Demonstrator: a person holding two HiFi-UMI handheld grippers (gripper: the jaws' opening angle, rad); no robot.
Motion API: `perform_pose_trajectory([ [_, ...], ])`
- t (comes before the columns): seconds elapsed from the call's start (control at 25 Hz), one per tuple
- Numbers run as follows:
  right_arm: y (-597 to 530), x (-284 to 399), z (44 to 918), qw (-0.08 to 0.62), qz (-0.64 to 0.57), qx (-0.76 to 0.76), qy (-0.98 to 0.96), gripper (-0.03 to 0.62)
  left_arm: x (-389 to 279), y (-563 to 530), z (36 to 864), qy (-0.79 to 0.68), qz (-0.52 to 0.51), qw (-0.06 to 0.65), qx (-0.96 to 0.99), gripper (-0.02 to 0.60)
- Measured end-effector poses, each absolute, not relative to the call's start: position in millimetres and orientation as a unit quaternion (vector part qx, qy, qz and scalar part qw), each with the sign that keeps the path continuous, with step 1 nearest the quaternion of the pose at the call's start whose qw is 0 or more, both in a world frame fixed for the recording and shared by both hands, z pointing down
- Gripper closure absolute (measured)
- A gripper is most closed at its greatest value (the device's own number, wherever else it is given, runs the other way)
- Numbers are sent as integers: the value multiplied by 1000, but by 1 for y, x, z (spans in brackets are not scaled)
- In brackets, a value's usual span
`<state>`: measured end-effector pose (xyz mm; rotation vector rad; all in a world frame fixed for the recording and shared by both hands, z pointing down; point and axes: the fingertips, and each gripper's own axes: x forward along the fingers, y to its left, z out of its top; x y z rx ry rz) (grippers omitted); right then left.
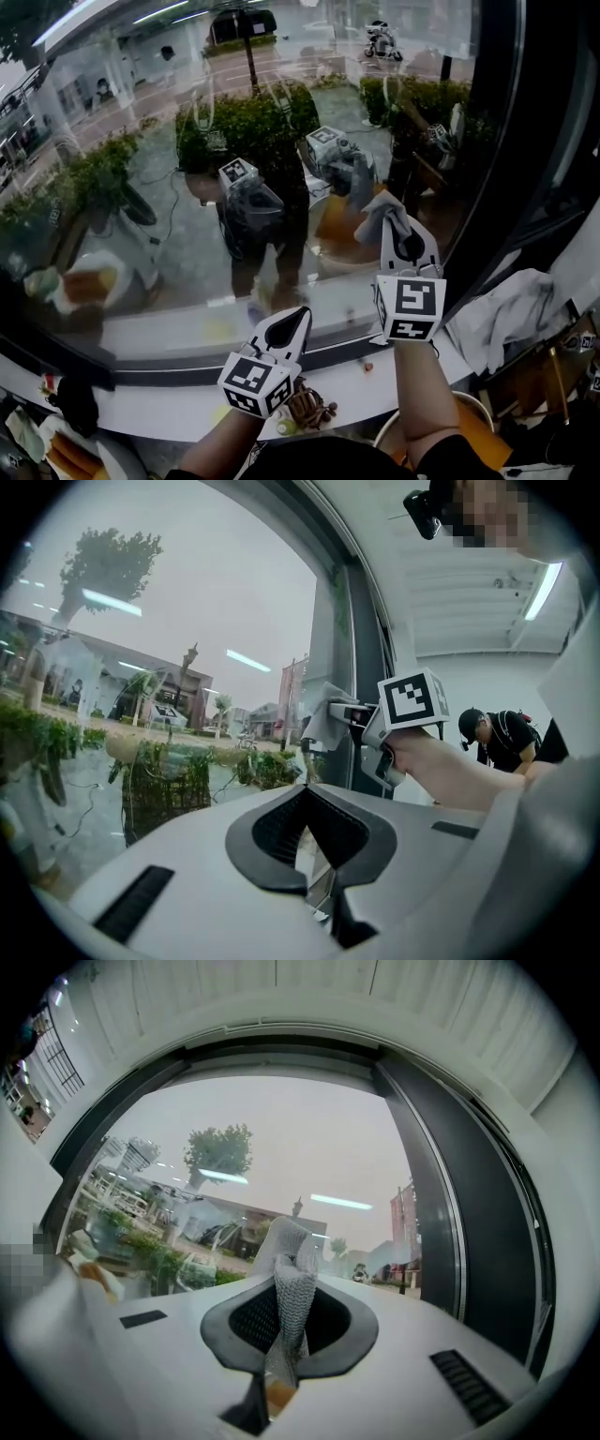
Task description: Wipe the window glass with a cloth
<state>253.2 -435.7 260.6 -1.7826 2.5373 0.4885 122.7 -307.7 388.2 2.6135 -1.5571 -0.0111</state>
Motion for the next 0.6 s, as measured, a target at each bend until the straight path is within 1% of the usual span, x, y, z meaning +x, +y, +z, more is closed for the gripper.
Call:
perform_pose_trajectory([
  [0.36,-453,241,264,-4,148,-570,808,553,106,-305,386,-525,-1,43,850,574],
  [0.6,-455,223,266,-6,153,-583,798,554,86,-295,394,-529,4,67,846,574],
])
